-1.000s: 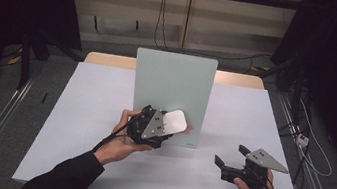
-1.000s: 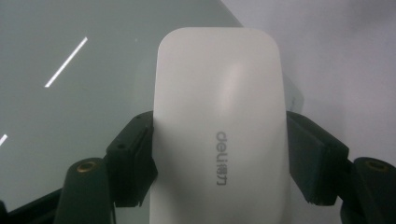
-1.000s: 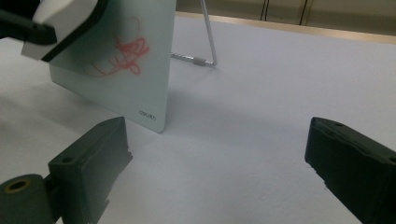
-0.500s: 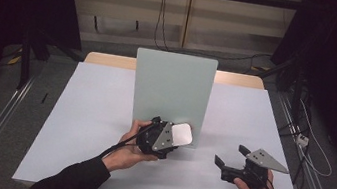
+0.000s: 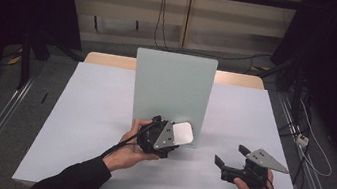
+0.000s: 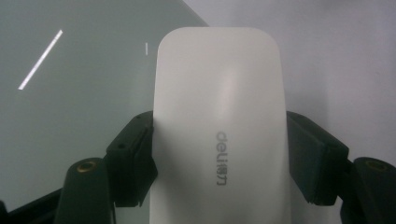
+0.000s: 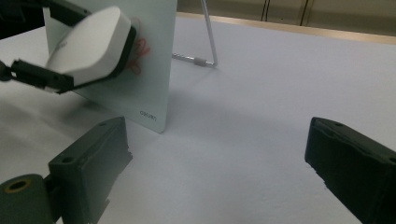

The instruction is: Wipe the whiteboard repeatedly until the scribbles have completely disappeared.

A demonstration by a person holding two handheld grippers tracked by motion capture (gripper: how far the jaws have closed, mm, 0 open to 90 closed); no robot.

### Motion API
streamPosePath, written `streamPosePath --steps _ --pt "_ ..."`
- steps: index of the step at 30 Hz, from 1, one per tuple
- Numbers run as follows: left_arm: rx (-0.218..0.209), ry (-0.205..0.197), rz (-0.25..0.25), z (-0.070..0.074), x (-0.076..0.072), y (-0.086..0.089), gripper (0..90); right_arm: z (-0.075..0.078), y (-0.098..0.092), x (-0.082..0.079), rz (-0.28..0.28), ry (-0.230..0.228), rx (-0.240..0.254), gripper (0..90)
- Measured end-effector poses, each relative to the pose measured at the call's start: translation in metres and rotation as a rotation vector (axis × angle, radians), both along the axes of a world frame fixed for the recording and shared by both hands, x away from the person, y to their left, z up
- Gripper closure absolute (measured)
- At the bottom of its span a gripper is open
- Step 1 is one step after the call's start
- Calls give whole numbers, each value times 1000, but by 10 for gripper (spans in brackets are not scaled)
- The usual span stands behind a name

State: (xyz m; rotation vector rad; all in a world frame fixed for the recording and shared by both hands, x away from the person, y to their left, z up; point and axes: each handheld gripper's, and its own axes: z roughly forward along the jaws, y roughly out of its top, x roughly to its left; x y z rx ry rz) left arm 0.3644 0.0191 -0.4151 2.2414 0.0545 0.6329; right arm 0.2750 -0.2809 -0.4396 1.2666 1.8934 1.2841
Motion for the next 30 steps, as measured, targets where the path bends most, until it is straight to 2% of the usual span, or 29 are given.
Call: streamPosePath --steps 2,5,8,10,15,17,21,26,29,30 --pt "-14 -13 10 9 4 1 312 0 0 0 -2 1 -1 62" --pt "-57 -17 27 22 9 1 312 0 0 0 -2 0 -2 62" --pt "-80 -27 32 28 12 1 312 0 0 0 -2 -1 3 61" --pt "-65 -41 27 26 10 -1 312 0 0 0 -3 1 4 62" --pt "-15 -27 -9 11 4 -12 312 0 0 0 1 0 3 62" --pt "-2 -11 -22 4 2 -16 312 0 0 -1 0 -1 4 62" --pt "61 7 -49 -8 -4 -23 312 0 0 0 1 0 3 62" --pt "117 36 -72 -16 -6 -23 312 0 0 -1 1 1 4 62" --pt "130 42 -79 -18 -7 -22 312 0 0 -1 2 0 3 62" --pt "120 50 -77 -18 -6 -22 312 0 0 -1 1 1 5 62"
